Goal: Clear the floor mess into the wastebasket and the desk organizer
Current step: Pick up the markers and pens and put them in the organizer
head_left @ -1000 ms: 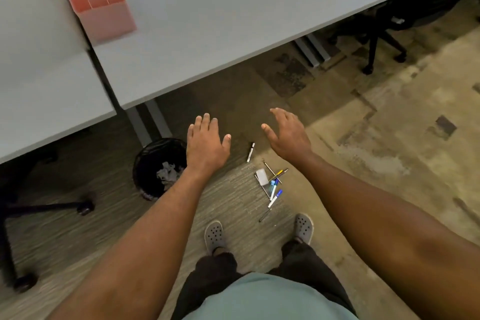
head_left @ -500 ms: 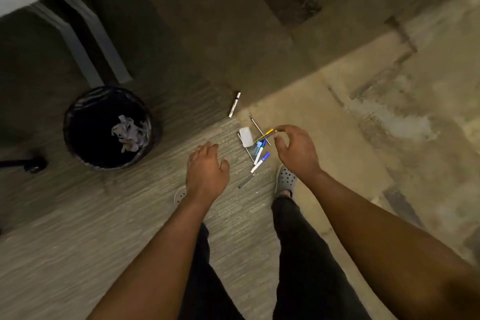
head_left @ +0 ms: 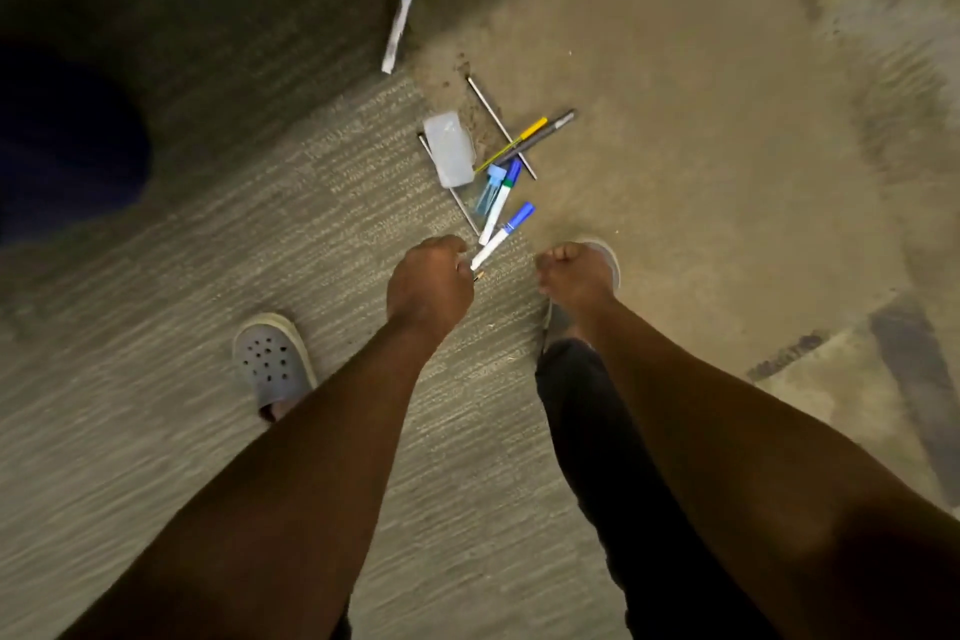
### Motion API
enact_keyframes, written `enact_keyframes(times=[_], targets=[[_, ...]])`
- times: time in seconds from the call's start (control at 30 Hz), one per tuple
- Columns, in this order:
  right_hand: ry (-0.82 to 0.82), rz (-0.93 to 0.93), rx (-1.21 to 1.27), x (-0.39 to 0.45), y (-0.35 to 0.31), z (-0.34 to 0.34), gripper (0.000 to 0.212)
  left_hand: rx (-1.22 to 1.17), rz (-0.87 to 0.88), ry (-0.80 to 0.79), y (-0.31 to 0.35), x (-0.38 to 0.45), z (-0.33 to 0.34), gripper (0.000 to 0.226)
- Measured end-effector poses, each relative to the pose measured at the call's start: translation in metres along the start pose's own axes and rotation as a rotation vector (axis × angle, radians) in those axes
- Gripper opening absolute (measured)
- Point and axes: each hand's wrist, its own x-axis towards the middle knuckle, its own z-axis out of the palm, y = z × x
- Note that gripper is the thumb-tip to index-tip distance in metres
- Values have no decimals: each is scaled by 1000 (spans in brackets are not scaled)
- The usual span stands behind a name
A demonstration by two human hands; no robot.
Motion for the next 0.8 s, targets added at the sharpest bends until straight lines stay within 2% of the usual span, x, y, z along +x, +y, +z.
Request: enact_keyframes(times=[0.13, 0.23, 0.43, 0.57, 0.7, 0.8], targets=[[-106, 63, 108, 60, 21, 29, 17, 64, 67, -9, -2, 60, 56, 24], [-100, 72, 182, 97, 25, 51, 18, 127, 104, -12, -2, 97, 90, 22], [99, 27, 158, 139, 13, 85, 38, 207, 76, 97, -1, 129, 122, 18], [100, -6, 146, 135, 10, 87, 37, 61, 21, 155, 0, 131, 127, 27], [3, -3, 291, 123, 6, 80, 31, -83, 93, 83, -2, 128, 124, 31], [-28, -44, 301, 113, -2, 71, 24, -194, 119, 54, 2, 124, 116, 30]])
